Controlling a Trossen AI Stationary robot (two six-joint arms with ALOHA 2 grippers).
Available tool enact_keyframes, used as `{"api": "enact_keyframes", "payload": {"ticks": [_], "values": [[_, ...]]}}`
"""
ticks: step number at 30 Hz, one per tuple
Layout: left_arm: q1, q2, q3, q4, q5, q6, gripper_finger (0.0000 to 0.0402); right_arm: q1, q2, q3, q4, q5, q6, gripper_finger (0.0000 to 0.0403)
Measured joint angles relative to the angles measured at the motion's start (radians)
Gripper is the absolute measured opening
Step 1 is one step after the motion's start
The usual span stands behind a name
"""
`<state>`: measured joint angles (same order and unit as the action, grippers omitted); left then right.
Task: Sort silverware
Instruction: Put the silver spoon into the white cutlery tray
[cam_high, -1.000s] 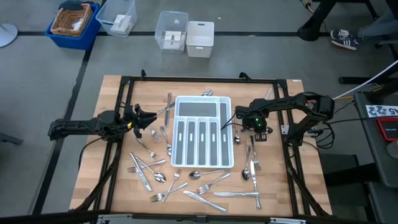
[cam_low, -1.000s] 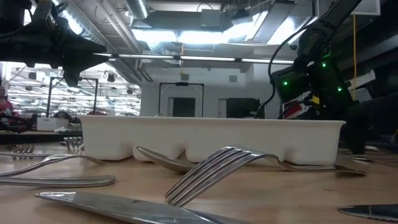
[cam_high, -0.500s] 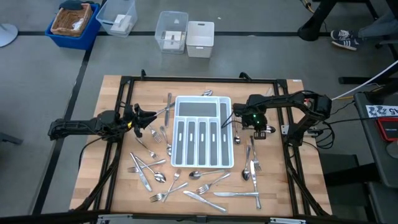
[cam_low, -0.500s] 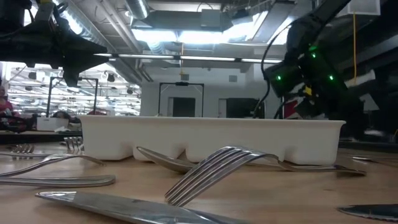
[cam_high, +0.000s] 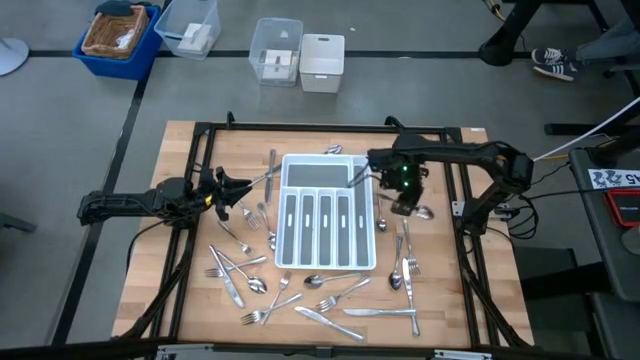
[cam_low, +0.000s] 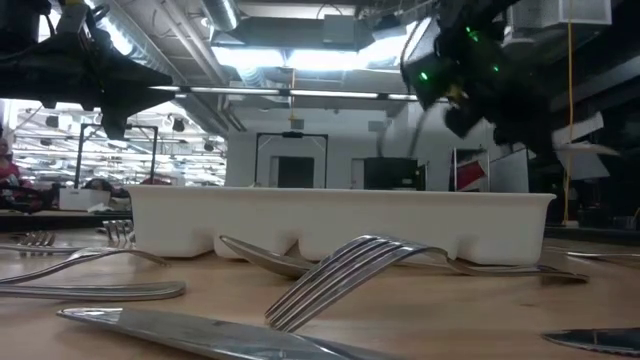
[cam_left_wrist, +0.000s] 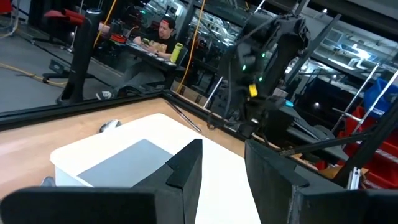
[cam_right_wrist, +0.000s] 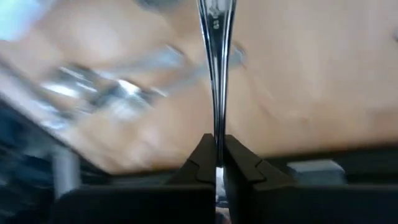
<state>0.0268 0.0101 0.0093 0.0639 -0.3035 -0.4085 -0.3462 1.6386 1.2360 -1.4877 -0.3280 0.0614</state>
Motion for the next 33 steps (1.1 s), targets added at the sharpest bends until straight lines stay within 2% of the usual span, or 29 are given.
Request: {"api": "enact_keyframes", "payload": {"ticks": [4, 11, 14, 18, 25, 33], "values": [[0.000, 0.000, 0.000, 0.000, 0.000, -0.053, 0.0111, 0.013, -0.001, 0.082, 0.130, -0.105, 0.107, 0.0009], [0.000, 0.000, 0.000, 0.000, 0.000, -0.198, 0.0111, 0.109, -0.001, 0.120, 0.548, -0.122, 0.337, 0.0012], [0.000, 0.000, 0.000, 0.001, 0.000, -0.280, 0.0111, 0.165, 0.010, 0.120, 0.696, -0.069, 0.427, 0.0013], [0.000, 0.000, 0.007, -0.001, 0.001, -0.332, 0.0111, 0.229, 0.045, 0.120, 0.785, 0.025, 0.527, 0.0013], [0.000, -0.001, 0.019, -0.001, 0.004, -0.325, 0.0111, 0.324, 0.116, 0.101, 0.788, 0.142, 0.705, 0.0014], [0.000, -0.001, 0.021, -0.001, 0.004, -0.311, 0.0111, 0.416, 0.117, 0.009, 0.845, 0.263, 1.036, 0.0014]]}}
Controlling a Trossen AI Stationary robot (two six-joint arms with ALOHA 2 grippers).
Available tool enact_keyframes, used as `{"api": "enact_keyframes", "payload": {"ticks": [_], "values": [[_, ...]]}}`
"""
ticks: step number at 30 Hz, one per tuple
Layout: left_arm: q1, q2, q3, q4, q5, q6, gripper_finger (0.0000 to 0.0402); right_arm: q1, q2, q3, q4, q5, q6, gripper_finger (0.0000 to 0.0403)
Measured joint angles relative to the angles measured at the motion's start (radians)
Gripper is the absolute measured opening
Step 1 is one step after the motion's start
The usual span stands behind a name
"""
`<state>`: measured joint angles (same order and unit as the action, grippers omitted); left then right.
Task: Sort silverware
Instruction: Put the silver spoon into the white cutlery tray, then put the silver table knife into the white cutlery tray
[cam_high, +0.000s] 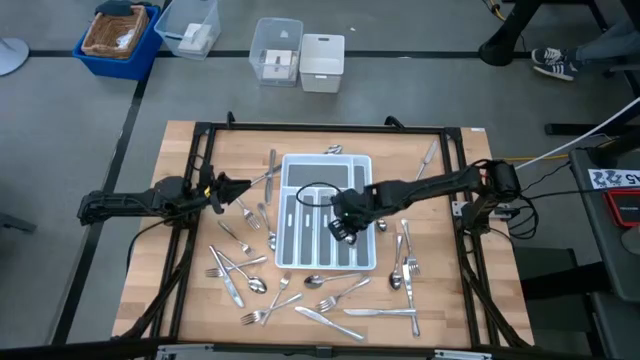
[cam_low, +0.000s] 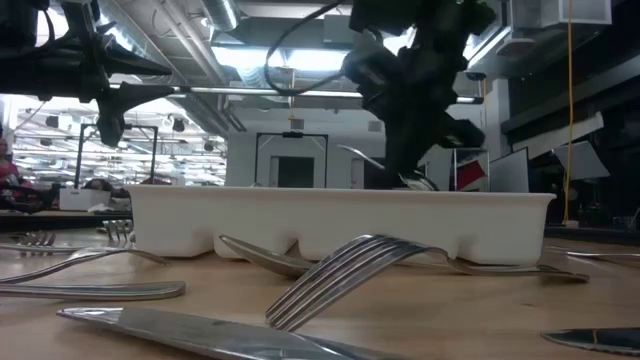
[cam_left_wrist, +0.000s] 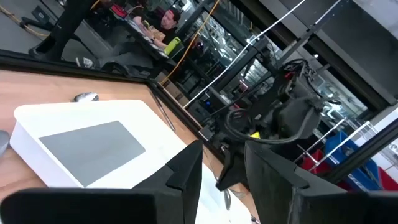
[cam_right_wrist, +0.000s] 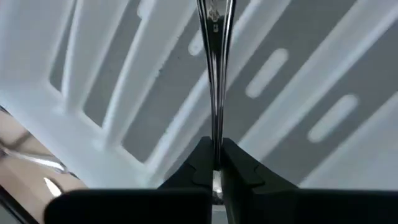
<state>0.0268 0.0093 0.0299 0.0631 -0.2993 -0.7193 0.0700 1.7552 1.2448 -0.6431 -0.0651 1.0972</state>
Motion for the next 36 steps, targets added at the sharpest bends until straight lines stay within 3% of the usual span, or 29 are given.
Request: {"api": "enact_keyframes", "payload": {"ticks": [6, 16, 22, 32, 36], "values": [[0.000, 0.000, 0.000, 0.000, 0.000, 0.032, 0.0111, 0.025, 0.000, -0.082, 0.190, 0.048, 0.162, 0.0014], [0.000, 0.001, 0.001, 0.000, -0.026, 0.042, 0.0111, 0.022, 0.000, -0.112, 0.173, 0.154, 0.208, 0.0015], [0.000, 0.001, 0.001, 0.001, -0.026, 0.027, 0.0111, 0.021, 0.000, -0.112, 0.174, 0.161, 0.208, 0.0016], [-0.001, 0.001, 0.002, 0.002, 0.019, 0.012, 0.0111, 0.021, 0.000, -0.112, 0.174, 0.152, 0.240, 0.0097], [-0.001, 0.001, 0.002, 0.002, 0.043, -0.030, 0.0111, 0.021, -0.002, -0.112, 0.173, 0.127, 0.235, 0.0105]]}}
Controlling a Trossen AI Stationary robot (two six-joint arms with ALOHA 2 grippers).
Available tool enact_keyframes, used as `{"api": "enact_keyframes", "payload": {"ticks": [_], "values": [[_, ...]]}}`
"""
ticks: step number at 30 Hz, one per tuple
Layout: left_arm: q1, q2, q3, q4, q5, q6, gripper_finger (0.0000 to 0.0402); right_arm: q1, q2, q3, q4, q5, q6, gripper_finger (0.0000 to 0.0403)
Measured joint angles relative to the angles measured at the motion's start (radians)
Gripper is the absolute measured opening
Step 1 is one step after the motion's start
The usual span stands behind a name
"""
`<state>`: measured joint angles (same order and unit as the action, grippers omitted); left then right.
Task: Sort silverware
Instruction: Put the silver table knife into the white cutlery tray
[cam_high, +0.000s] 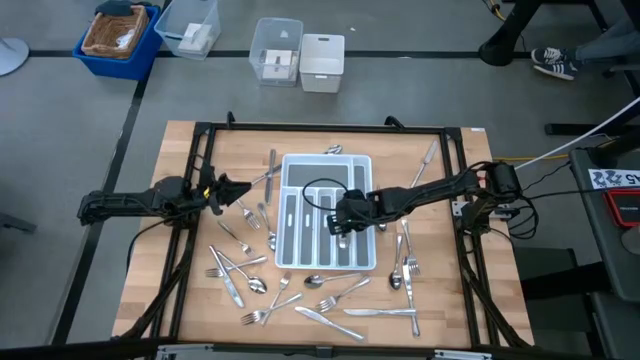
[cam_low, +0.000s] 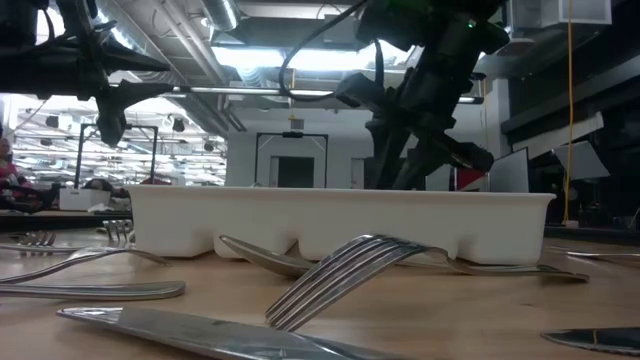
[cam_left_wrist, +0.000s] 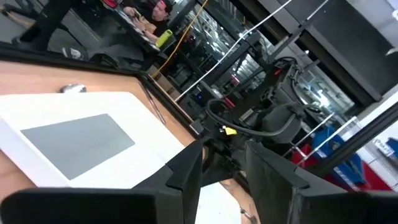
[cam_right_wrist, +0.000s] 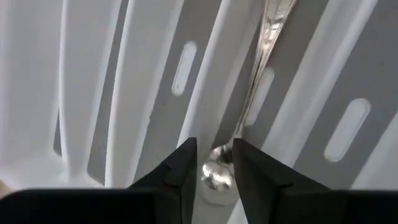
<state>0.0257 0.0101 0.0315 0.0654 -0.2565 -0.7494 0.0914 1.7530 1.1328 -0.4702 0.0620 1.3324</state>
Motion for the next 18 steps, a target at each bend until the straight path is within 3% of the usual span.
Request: {"api": "enact_keyframes", "payload": {"ticks": [5, 9, 12, 18], "values": [[0.000, 0.008, 0.000, 0.023, -0.005, -0.014, 0.0111, 0.000, -0.038, 0.000, -0.003, -0.052, -0.054, 0.0095], [0.000, 0.054, 0.000, 0.172, -0.009, -0.004, 0.0111, -0.010, -0.115, 0.000, -0.003, -0.043, -0.096, 0.0090], [0.000, 0.115, 0.005, 0.281, -0.014, 0.022, 0.0111, -0.037, -0.183, 0.000, -0.003, -0.036, -0.137, 0.0090], [0.000, 0.314, 0.149, 0.280, -0.035, 0.101, 0.0111, -0.117, -0.307, 0.000, -0.004, -0.036, -0.252, 0.0090]]}}
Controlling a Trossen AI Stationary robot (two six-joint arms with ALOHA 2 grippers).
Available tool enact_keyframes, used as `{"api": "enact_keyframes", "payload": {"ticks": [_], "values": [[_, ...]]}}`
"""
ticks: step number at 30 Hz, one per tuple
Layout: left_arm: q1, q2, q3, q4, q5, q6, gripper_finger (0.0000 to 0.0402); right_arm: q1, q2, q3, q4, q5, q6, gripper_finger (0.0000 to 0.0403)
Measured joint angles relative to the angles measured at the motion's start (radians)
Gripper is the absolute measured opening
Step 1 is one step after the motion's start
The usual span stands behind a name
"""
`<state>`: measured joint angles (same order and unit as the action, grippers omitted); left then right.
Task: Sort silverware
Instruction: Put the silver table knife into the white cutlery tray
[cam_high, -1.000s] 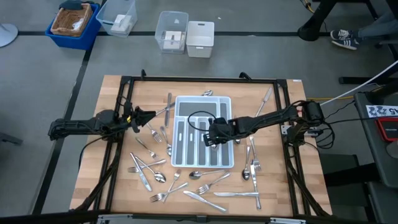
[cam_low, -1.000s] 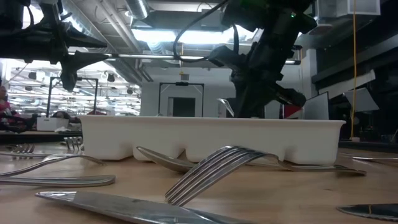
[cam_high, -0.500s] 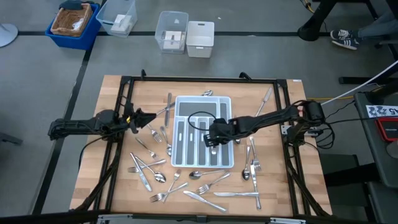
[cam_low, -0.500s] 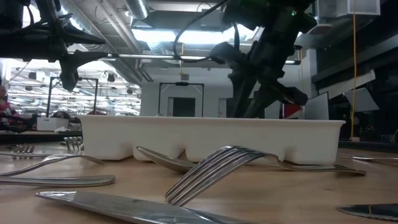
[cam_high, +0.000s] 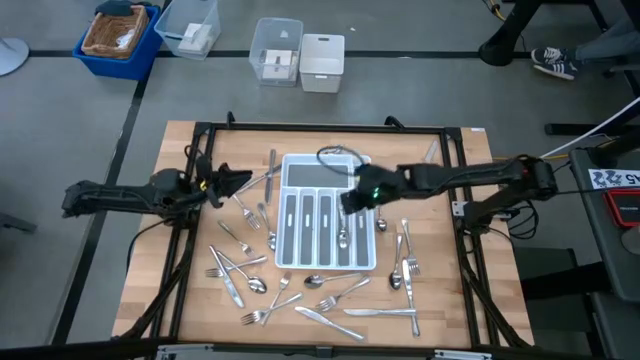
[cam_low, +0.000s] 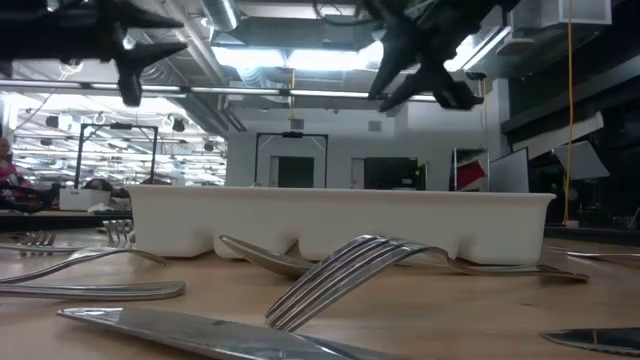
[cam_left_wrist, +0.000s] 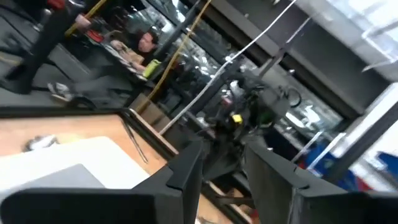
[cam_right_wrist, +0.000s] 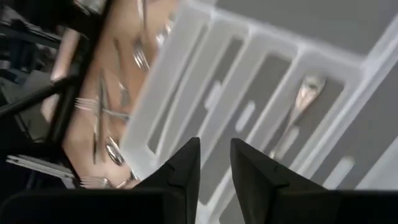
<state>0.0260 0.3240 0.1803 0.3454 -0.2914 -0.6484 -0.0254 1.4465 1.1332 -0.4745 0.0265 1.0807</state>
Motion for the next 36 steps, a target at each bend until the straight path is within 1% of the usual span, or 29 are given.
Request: {"api": "enact_keyframes", "payload": {"ticks": [2, 4, 6, 10, 12, 14, 16, 21, 25, 30, 36], "values": [[0.003, 0.080, 0.074, -0.030, -0.022, 0.042, 0.0111, -0.031, -0.032, 0.000, 0.001, 0.000, -0.043, 0.0090], [0.015, 0.158, 0.164, -0.134, -0.037, 0.065, 0.0111, -0.063, -0.065, 0.000, -0.005, -0.002, -0.086, 0.0090], [0.038, 0.235, 0.261, -0.299, -0.048, 0.053, 0.0111, -0.098, -0.101, 0.001, -0.003, -0.028, -0.136, 0.0090], [0.115, 0.396, 0.449, -0.699, -0.051, -0.064, 0.0111, -0.170, -0.177, 0.001, -0.009, -0.090, -0.232, 0.0090], [0.163, 0.474, 0.518, -0.845, -0.044, -0.114, 0.0111, -0.201, -0.217, 0.000, -0.023, -0.101, -0.276, 0.0090], [0.215, 0.546, 0.565, -0.933, -0.023, -0.133, 0.0111, -0.229, -0.253, 0.001, -0.031, -0.106, -0.309, 0.0089], [0.269, 0.616, 0.587, -0.959, 0.013, -0.135, 0.0111, -0.252, -0.286, 0.001, -0.048, -0.106, -0.338, 0.0089], [0.390, 0.791, 0.591, -0.953, 0.131, -0.138, 0.0111, -0.292, -0.344, 0.001, -0.093, -0.106, -0.391, 0.0089], [0.461, 0.920, 0.591, -0.951, 0.214, -0.134, 0.0111, -0.306, -0.369, 0.001, -0.126, -0.106, -0.431, 0.0089], [0.512, 1.050, 0.591, -0.907, 0.236, -0.121, 0.0111, -0.310, -0.372, 0.001, -0.140, -0.108, -0.464, 0.0089], [0.545, 1.141, 0.591, -0.795, 0.237, -0.081, 0.0111, -0.309, -0.372, 0.001, -0.150, -0.109, -0.488, 0.0089]]}}
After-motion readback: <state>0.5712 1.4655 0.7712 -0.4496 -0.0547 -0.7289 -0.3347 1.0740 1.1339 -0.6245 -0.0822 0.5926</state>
